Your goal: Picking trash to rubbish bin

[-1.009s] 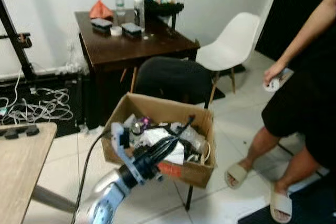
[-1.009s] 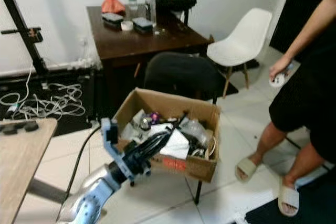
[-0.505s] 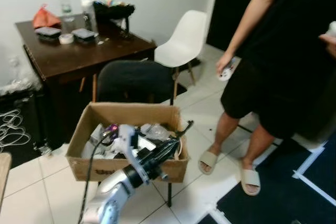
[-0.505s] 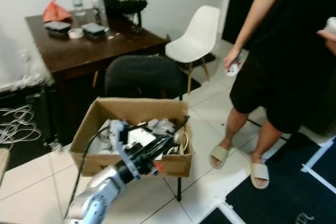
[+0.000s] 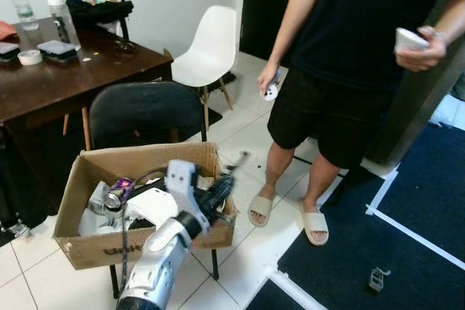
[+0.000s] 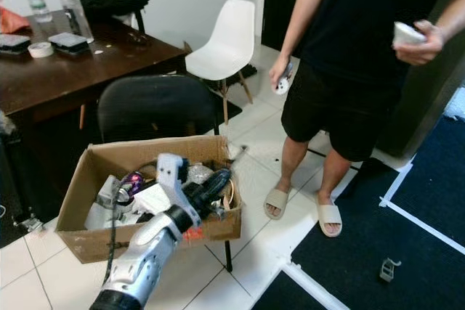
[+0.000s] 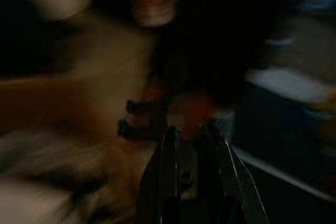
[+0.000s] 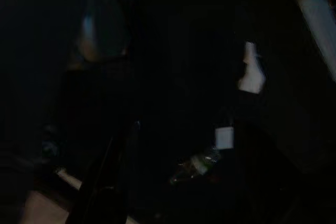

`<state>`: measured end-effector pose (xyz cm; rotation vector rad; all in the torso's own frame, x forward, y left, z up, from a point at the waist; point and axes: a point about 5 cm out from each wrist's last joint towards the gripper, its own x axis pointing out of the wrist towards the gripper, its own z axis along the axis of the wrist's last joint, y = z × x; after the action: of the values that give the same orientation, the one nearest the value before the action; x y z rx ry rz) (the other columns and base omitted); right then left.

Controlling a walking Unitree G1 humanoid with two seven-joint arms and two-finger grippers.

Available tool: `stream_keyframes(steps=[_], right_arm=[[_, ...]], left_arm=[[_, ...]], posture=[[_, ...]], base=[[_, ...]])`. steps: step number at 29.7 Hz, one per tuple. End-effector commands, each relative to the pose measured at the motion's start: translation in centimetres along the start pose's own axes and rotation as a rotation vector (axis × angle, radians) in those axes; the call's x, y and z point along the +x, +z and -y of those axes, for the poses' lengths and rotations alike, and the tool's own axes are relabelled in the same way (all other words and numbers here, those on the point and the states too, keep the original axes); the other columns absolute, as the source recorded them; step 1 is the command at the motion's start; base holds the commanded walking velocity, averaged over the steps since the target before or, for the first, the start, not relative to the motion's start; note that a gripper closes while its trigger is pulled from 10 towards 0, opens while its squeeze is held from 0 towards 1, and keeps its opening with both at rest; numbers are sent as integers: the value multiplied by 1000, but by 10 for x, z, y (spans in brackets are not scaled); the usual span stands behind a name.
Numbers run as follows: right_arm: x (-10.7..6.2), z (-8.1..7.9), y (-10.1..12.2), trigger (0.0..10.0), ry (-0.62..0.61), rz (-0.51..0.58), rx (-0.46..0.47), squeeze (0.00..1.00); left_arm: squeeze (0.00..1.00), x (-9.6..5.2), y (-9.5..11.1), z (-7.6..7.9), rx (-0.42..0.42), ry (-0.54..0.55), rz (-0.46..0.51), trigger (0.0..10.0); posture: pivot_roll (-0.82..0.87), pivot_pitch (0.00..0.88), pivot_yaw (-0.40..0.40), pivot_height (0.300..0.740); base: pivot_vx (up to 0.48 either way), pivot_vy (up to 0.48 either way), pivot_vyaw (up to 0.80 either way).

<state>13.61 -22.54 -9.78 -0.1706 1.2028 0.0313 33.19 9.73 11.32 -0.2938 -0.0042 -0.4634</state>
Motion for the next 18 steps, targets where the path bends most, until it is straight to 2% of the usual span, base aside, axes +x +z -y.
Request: stream_keyframes(steps=[1,5,12,18], right_arm=[[-1,0,-9,10000,-3,-24,14,0],[0,-1,-9,10000,-1,-25,8,0],[-1,1,-12,10000,-5,-33,-1,0],[-1,2,-12,10000,-6,-32,-6,0]], left_arm=[[0,-5,-1,-16,31,96,-2,10000],[0,-18,0,-54,125,278,-38,10000],[0,-30,5,-75,178,389,-24,10000],[0,-28,4,-76,185,407,-13,10000]], posture=[[-132,98,19,740],[-133,99,18,740],[-130,105,11,740],[-129,102,8,740]], base=[[0,0,0],[0,0,0],[0,0,0],[0,0,0]])
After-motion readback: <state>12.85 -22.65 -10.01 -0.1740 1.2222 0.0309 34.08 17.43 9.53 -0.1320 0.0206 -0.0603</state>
